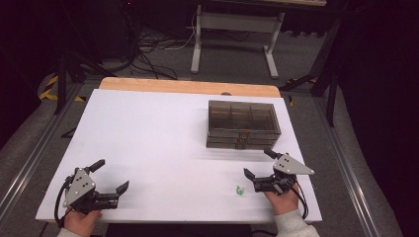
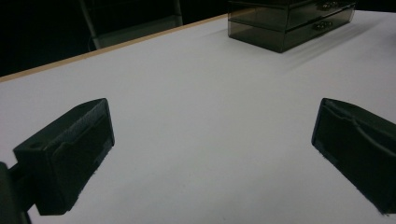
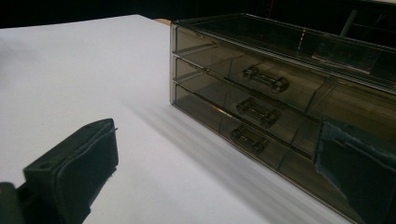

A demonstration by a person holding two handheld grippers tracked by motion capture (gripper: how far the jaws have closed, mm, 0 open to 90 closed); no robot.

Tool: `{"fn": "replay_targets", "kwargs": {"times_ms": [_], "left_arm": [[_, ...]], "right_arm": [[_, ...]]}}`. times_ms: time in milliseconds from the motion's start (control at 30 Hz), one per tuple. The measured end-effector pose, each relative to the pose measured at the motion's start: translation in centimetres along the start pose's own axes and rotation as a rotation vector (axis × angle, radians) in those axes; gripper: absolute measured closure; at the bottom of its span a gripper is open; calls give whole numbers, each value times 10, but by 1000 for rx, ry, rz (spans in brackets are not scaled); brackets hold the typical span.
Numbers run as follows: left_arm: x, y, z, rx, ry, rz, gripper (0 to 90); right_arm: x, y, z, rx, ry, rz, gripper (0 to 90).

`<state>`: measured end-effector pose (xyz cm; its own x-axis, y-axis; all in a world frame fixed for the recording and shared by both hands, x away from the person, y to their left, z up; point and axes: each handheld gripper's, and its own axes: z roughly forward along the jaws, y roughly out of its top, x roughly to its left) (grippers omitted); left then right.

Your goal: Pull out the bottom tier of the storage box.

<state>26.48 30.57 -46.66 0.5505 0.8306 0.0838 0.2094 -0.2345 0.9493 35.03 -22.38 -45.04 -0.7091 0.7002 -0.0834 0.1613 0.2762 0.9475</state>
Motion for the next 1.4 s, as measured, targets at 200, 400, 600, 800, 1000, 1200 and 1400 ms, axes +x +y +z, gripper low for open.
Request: {"fn": "replay_targets", "kwargs": {"times_ms": [200, 400, 600, 800, 1000, 1200, 1400], "left_arm": [[0, 0, 0, 0, -1, -1, 3], [0, 0, 0, 0, 0, -1, 3], [1, 0, 1, 4, -1, 2, 2], [0, 0, 1, 3, -7, -1, 3], [0, 0, 1, 7, -6, 3, 3], [0, 0, 1, 9, -10, 5, 3], [0, 0, 1, 7, -12, 5, 3]], "right_arm": [[0, 3, 6, 20, 2, -19, 11], [2, 7, 10, 45, -12, -51, 11], [5, 9, 17, 61, -21, -81, 5], [7, 11, 20, 119, -43, -135, 41], [14, 12, 21, 147, -89, -214, 77], [23, 13, 24, 182, -163, -339, 158], [32, 12, 29, 218, -250, -471, 214]]}}
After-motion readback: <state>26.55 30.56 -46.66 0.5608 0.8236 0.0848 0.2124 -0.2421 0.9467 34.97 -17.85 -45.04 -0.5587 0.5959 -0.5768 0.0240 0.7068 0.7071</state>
